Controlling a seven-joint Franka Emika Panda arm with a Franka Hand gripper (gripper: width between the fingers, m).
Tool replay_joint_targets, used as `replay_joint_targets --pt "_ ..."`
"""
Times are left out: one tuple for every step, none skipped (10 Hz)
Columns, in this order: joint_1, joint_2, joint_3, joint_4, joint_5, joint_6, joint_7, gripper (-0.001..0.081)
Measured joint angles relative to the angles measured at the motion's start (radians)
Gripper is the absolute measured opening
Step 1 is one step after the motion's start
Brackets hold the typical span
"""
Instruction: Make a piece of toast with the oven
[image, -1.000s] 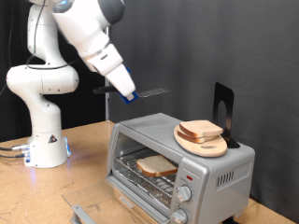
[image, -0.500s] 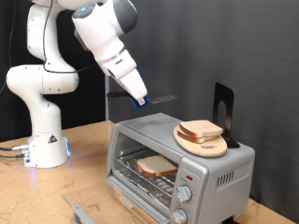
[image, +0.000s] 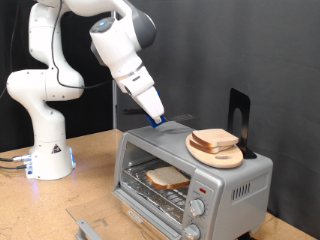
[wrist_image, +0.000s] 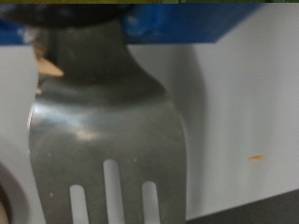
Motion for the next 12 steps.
replay_joint_targets --pt "0.0 0.015 0.023 -0.002 0.002 0.033 0.026 0.0269" --pt "0.0 0.03 0.043 -0.003 0.008 0.062 0.039 0.0269" --pt "0.0 0.044 0.057 -0.003 0.018 0.084 0.043 0.0269" --pt "0.0 0.057 0.068 -0.003 0.027 0.097 0.044 0.0269" --pt "0.0 0.064 0.074 -0.003 0.033 0.104 0.044 0.0269" --pt "0.0 0.064 0.078 -0.002 0.037 0.106 0.044 0.0335" --pt "0.0 0.064 0.08 -0.002 0.039 0.106 0.044 0.0335" --pt "0.0 0.065 0.08 -0.002 0.039 0.106 0.043 0.0542" --pt "0.0 0.065 0.08 -0.002 0.039 0.105 0.042 0.0542" --pt "0.0 0.065 0.08 -0.002 0.039 0.105 0.04 0.0641" --pt "0.0 0.065 0.079 -0.002 0.039 0.104 0.038 0.0641" --pt "0.0 0.065 0.078 -0.002 0.039 0.102 0.036 0.0681"
